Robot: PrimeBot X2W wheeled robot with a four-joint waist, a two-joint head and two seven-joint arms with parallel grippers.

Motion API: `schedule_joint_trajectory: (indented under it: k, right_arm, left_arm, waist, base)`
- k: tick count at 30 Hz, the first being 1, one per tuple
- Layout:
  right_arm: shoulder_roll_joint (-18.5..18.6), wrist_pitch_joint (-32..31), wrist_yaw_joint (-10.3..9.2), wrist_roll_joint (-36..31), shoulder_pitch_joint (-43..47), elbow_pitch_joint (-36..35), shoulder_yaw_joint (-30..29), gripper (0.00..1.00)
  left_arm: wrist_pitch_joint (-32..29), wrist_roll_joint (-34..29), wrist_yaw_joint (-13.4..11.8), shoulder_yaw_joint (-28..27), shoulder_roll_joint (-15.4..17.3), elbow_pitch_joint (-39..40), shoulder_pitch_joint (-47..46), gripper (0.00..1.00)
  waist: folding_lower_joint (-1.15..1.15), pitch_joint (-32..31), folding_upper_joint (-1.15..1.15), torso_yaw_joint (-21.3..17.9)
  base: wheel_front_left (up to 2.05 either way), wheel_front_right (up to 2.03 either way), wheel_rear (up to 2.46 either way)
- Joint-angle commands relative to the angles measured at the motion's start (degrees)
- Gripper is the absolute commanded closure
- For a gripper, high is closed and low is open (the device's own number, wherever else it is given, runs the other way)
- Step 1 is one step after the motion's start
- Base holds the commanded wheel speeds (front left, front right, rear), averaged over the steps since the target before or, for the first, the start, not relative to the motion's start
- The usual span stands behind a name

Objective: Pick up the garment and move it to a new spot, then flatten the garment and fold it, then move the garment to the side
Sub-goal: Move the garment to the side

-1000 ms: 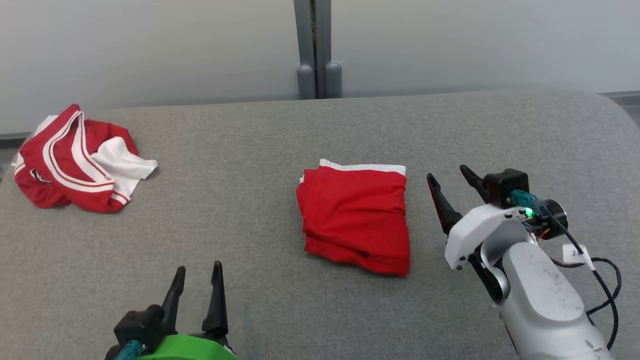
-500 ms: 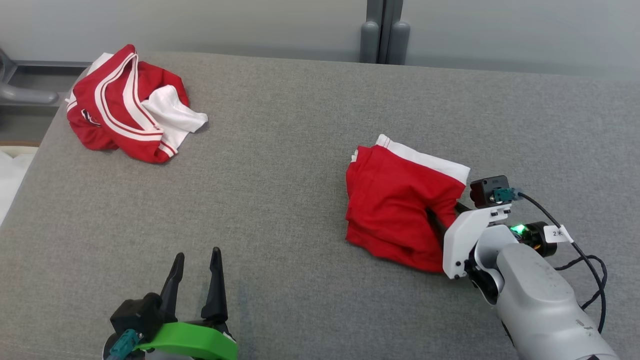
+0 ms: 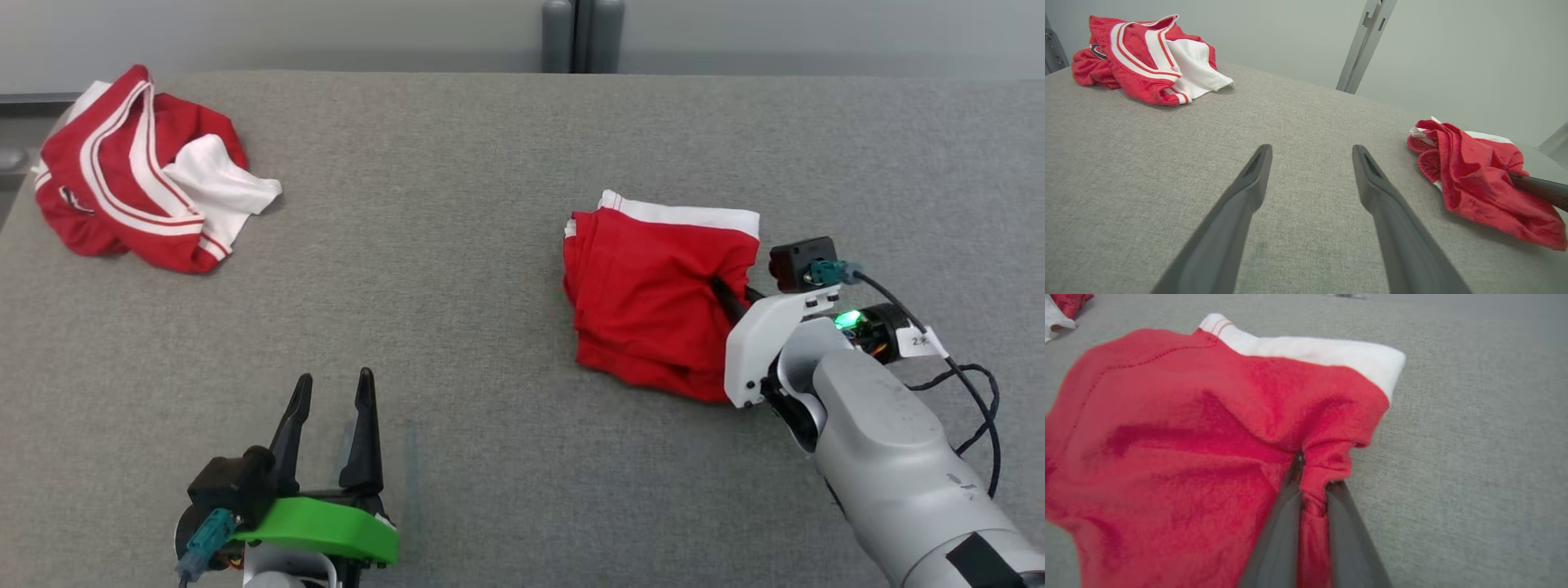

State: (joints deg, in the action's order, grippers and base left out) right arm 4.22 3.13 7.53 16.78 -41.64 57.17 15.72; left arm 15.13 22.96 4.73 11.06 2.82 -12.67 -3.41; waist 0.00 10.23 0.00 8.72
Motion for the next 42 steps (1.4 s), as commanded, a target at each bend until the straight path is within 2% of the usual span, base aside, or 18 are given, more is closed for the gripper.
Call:
schedule_joint_trajectory:
  k: [1, 12, 17, 20, 28, 42]
  right_arm:
    - [1.2, 0.7, -0.08, 0.7, -0.7, 0.0, 0.5, 1.00]
    - [6.2, 3.3, -0.08, 2.7, -3.9, -0.5, 1.1, 1.00]
    - [7.4, 5.0, -0.08, 3.9, -5.0, 0.6, -0.9, 1.00]
    - [7.4, 6.5, -0.07, 4.4, -5.7, 1.4, -2.2, 1.00]
    - [9.0, 8.2, -0.08, 4.3, -8.6, 3.6, -4.4, 1.00]
    - [18.2, 4.4, -0.08, -0.3, -22.9, 7.0, -3.5, 1.00]
  left_arm:
    - [0.0, -0.8, 0.3, 0.0, 0.1, 0.5, -1.3, 0.00]
    - [0.0, -4.6, 1.4, 1.2, 0.2, 1.7, -5.0, 0.00]
    - [0.0, -6.4, 2.1, 1.9, 0.7, 1.2, -7.2, 0.00]
    - [0.0, -7.1, 2.3, 2.5, 1.3, 1.1, -8.1, 0.00]
    - [0.0, -7.8, 2.6, 3.8, 2.4, 1.5, -9.6, 0.00]
    - [0.0, -8.1, 2.2, 3.0, 2.8, 3.8, -13.1, 0.00]
  waist:
    - [0.00, 1.5, 0.00, -4.0]
    - [0.00, 6.0, 0.00, -19.6]
    - [0.00, 8.9, 0.00, -24.8]
    - [0.00, 10.4, 0.00, -26.6]
    - [0.00, 13.1, 0.00, -26.3]
    - [0.00, 20.2, 0.00, -17.8]
  base:
    - [0.00, 0.00, 0.00]
    - [0.00, 0.00, 0.00]
    - [0.00, 0.00, 0.00]
    - [0.00, 0.00, 0.00]
    - [0.00, 0.00, 0.00]
    - [0.00, 0.00, 0.00]
